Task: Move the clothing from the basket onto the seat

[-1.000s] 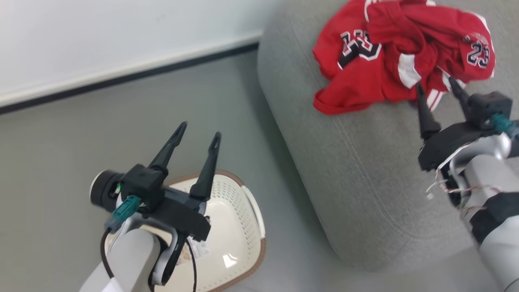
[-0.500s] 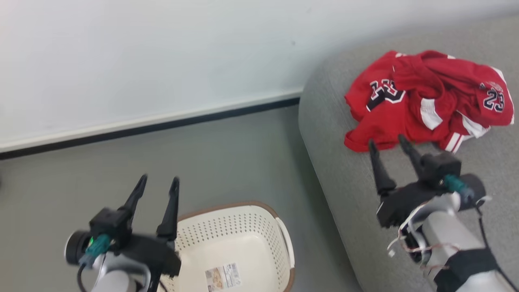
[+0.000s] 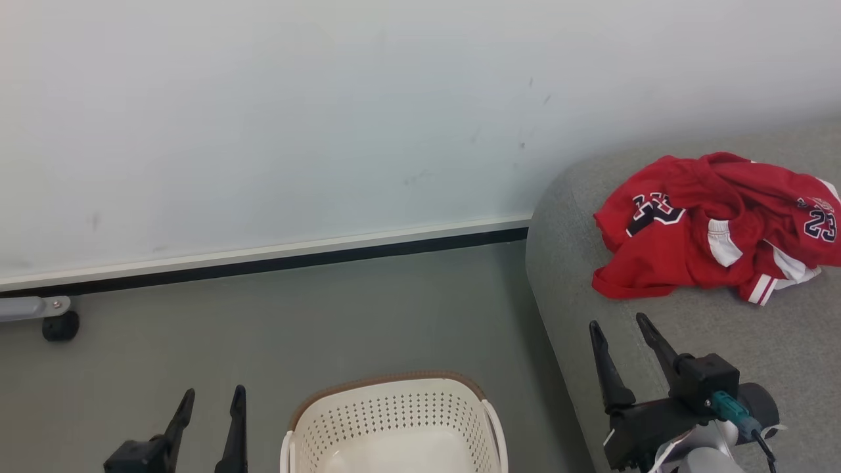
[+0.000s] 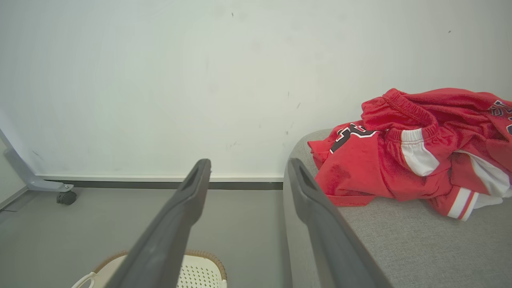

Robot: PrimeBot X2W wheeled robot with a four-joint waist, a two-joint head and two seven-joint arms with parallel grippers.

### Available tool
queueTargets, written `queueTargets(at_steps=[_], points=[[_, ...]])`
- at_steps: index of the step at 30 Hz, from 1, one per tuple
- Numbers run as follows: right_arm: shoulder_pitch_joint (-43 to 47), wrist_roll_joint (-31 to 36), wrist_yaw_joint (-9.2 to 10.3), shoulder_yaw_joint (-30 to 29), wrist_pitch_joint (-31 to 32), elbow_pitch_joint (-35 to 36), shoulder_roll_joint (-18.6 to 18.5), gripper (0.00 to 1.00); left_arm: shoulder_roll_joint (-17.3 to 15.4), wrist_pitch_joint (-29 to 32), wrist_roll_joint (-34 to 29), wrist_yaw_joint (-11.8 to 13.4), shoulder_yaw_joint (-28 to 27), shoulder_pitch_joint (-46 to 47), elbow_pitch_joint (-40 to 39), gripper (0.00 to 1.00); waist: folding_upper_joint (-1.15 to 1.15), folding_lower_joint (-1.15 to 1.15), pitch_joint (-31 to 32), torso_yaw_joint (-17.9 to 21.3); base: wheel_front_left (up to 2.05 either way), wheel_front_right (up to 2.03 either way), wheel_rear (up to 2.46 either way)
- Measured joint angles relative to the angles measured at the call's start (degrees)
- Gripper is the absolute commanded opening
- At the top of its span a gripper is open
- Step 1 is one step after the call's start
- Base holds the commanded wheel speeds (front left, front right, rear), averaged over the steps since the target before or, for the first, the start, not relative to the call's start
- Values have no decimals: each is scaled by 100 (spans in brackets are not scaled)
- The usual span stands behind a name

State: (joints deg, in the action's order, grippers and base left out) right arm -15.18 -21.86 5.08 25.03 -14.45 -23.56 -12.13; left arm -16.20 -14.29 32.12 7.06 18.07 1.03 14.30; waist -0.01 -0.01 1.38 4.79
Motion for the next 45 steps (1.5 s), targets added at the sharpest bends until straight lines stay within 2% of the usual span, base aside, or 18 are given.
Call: queueTargets(at_steps=[10, 18, 45], points=[[701, 88, 105, -125, -1, 825, 49, 100, 13, -1, -148, 1, -513, -671, -539, 100, 0, 1, 132, -128, 0, 0, 0], [1045, 193, 154, -291, -1, 1207, 57, 100, 201, -1, -397, 1, -995, -985, -813, 100, 1, 1, 116, -109, 0, 0, 0], [1141, 472, 199, -636, -8, 1606, 156, 100, 413, -1, -809, 2, -1370, -1092, -1161, 100, 1, 1, 15, -176, 0, 0, 0]])
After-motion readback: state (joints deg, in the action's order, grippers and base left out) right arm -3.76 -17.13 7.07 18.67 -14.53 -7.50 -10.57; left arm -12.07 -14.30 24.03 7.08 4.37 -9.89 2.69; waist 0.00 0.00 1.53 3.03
